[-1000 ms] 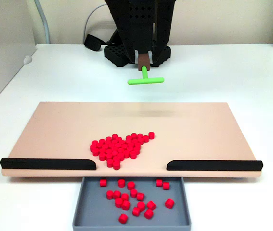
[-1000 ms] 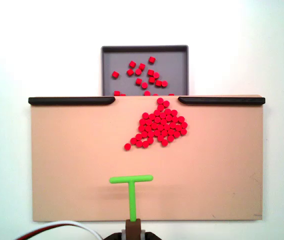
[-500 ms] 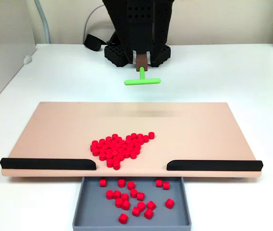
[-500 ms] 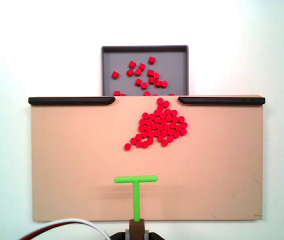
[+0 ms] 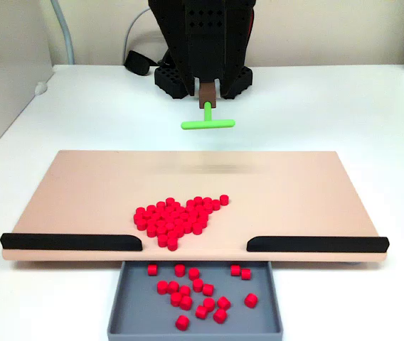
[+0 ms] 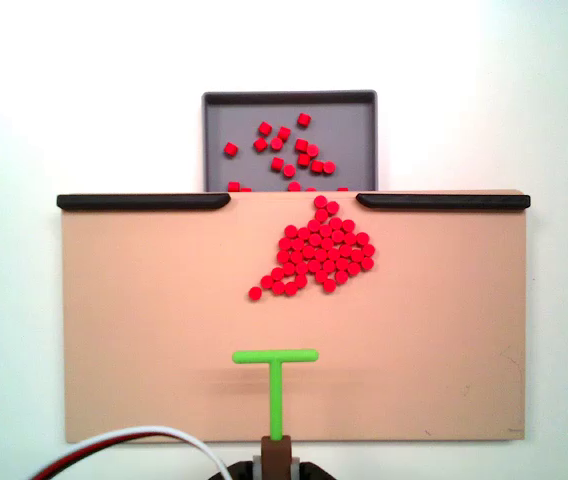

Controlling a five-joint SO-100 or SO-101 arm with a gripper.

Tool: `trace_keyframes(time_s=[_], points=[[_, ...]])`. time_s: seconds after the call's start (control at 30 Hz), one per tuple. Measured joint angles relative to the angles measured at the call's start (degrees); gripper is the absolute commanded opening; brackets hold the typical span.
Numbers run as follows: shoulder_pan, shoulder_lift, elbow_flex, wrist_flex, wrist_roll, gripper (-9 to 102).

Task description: Push granules from left to the grey container

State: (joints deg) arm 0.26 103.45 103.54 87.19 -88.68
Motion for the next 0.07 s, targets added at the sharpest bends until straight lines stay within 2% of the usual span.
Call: trace_keyframes(time_s=[0.07], points=[[0.0, 0.0, 0.0, 0.0, 0.0, 0]])
